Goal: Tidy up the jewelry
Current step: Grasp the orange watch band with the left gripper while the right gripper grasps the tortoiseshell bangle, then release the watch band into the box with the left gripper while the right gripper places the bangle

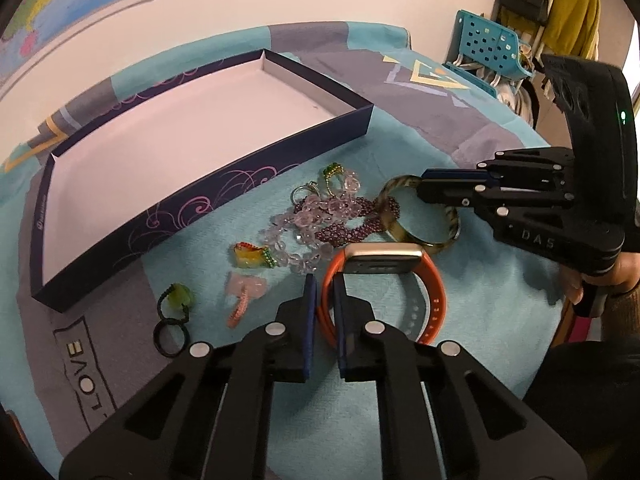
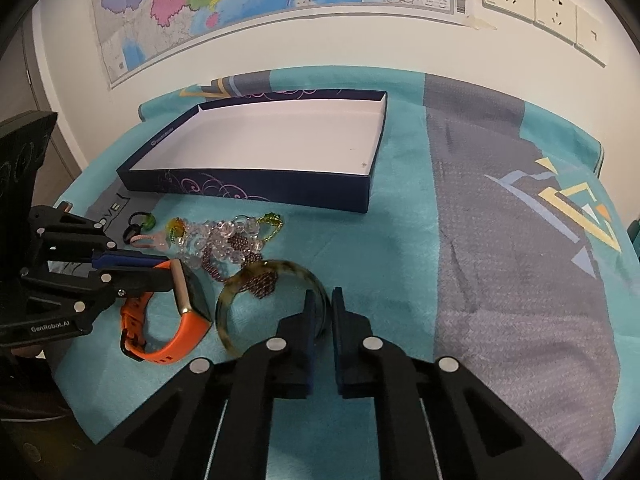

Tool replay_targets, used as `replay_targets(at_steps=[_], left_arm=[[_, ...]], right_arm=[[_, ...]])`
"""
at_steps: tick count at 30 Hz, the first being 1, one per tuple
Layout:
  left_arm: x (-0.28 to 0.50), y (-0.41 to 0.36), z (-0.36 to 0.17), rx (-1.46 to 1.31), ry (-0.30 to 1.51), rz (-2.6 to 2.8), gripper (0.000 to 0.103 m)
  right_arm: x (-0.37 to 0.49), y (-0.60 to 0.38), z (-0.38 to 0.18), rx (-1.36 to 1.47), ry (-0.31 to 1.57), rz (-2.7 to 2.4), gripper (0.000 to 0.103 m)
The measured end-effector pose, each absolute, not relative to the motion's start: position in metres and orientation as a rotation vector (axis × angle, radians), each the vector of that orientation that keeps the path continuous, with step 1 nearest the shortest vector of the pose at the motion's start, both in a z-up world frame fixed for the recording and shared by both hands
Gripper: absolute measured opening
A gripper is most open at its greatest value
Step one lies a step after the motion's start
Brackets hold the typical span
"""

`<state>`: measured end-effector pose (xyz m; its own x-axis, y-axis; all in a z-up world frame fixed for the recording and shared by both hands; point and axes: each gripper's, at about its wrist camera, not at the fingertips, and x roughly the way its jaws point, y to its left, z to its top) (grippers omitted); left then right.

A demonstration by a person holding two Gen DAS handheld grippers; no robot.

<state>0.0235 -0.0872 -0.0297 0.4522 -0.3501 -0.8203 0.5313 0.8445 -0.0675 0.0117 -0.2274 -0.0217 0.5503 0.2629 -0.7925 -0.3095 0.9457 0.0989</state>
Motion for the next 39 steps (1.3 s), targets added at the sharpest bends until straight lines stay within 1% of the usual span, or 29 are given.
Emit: replay_targets(at_steps=[4,12,19,20,23,29,31,33,34,38,39], left_arm=[[0.024,-0.077,-0.024,0.123,0.961,-0.559,0.009],[0.038,-0.03,0.005,-0.09,0.917,-0.548,0.009],[0.08,0.011,0.023,-0.163,0.873,-0.415,0.01],[0.088,0.014,0.024,-0.165,0.87,-0.392,0.008],[0.113,0.026,0.024,-0.194,0.868,-0.349,0.001],[0.152,0.04,0.014,-0.22,0.895,-0.324,0.001],[0.153,0.041,0.009,-0.219,0.912,-0.361,0.001],[0.152,0.038,0.006,-0.178,0.922,-0.374,0.007],[0.152,0.036,0.005,-0.163,0.923,-0.379,0.008],[0.15,0.033,0.004,-0.139,0.92,-0.402,0.008],[0.147,0.032,0.004,-0.134,0.92,-0.409,0.01]], right_arm=[[0.012,-0.231,-0.017,-0.027,0.922,0.351,0.005],[0.025,-0.237,0.016,0.01,0.843,0.377,0.006],[0.067,-0.214,0.043,-0.047,0.769,0.423,0.006],[0.081,-0.209,0.045,-0.047,0.77,0.435,0.006],[0.109,-0.195,0.046,-0.067,0.77,0.436,0.006],[0.16,-0.174,0.033,-0.07,0.814,0.438,0.006],[0.165,-0.171,0.028,-0.065,0.829,0.449,0.006],[0.166,-0.169,0.024,-0.073,0.837,0.455,0.006],[0.166,-0.169,0.022,-0.069,0.845,0.461,0.006],[0.163,-0.167,0.018,-0.076,0.856,0.473,0.006],[0.164,-0.167,0.017,-0.078,0.86,0.473,0.006]])
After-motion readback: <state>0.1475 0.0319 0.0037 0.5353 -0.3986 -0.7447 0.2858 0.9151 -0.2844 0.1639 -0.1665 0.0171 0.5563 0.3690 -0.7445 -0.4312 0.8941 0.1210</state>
